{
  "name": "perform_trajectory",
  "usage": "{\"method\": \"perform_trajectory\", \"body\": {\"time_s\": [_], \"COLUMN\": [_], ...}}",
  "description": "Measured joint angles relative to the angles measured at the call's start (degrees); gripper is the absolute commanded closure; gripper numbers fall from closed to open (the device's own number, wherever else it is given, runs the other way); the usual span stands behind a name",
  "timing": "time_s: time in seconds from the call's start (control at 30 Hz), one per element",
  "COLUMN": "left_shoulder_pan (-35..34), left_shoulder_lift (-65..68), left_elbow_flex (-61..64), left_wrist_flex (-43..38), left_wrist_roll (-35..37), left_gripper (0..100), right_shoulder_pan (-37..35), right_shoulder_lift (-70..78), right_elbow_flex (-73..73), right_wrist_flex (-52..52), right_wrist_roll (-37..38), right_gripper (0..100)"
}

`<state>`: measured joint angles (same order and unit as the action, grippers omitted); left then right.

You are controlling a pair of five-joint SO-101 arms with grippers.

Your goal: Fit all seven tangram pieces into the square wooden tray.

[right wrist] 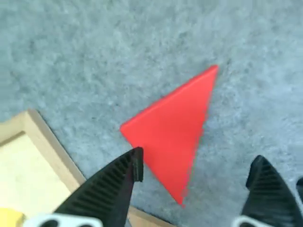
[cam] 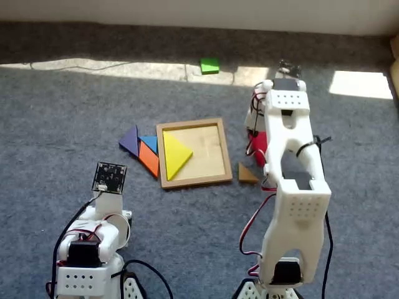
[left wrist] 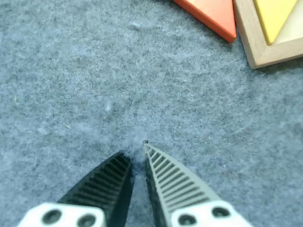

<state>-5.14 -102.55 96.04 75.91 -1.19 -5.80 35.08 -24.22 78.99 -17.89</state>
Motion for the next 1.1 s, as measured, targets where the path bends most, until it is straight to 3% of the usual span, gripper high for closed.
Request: {"method": "perform_trajectory", "body": {"time_s": [0.33,0.63,1.1], "left_shoulder_pan": [0.0,0.0,0.0], "left_shoulder_lift": [0.0,0.0,0.0], "left_elbow_flex": [0.0,0.0,0.0], "left_wrist_flex": [0.0,0.0,0.0], "left_wrist_roll": [0.0,0.0,0.0], "left_gripper": [99,99,99], "right_shoulder_pan": [-0.18,-1.67,-2.46], "right_shoulder_lift": [14.42,20.75,22.07], "right_elbow_flex": [-16.97,-26.29,-28.75], "right_wrist_flex": [-0.44,7.74,16.62], "right_wrist_roll": [-4.92,-5.01,-5.01], "right_gripper": [63.4,63.4,63.4]}}
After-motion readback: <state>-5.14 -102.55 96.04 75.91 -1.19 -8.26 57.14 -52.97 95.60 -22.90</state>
